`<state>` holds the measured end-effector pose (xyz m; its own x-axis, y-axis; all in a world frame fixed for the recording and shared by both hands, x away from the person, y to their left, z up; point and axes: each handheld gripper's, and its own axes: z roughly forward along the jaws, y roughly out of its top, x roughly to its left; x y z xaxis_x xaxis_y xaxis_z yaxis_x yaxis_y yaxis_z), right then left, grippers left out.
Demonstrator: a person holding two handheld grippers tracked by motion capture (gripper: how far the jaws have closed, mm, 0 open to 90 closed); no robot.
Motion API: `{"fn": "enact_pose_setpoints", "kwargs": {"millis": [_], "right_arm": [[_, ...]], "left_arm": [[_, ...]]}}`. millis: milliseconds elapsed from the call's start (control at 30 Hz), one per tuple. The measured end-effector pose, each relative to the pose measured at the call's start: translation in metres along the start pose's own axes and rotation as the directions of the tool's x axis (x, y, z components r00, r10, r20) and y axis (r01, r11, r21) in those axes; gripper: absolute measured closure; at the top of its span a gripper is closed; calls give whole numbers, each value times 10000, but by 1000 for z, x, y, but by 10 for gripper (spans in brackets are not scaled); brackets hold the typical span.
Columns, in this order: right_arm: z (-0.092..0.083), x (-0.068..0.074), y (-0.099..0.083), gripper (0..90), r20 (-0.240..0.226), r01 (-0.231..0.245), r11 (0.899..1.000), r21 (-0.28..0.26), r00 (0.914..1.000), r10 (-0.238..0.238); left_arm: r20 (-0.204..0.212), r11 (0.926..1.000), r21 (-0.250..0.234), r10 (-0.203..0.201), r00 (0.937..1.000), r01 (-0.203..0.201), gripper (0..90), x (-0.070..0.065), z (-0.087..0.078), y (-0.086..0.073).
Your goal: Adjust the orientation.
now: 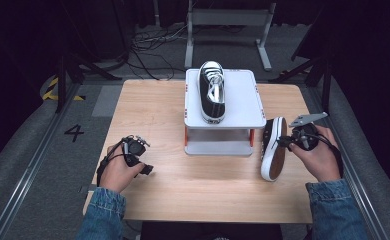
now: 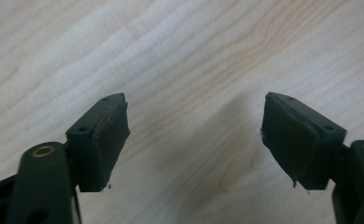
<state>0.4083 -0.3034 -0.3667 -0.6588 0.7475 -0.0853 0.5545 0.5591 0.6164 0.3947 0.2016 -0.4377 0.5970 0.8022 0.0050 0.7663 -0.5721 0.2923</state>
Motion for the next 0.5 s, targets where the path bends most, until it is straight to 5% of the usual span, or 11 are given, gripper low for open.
{"fn": "enact_pose_setpoints", "kwargs": {"millis": [100,200,500], "right_arm": [[16,4,4,783,-238,184,9994,277,9996,-177],[23,6,4,782,-385,239,9991,348,9990,-226],[11,-3,-8,899,-473,-230,9997,41,9986,231]], "left_arm": [[99,9983,336,480,9988,-483,287,-3,0,-1],[68,9985,234,486,9988,-488,271,-4,0,1],[98,9976,187,669,9977,-671,266,-5,1,8]]}}
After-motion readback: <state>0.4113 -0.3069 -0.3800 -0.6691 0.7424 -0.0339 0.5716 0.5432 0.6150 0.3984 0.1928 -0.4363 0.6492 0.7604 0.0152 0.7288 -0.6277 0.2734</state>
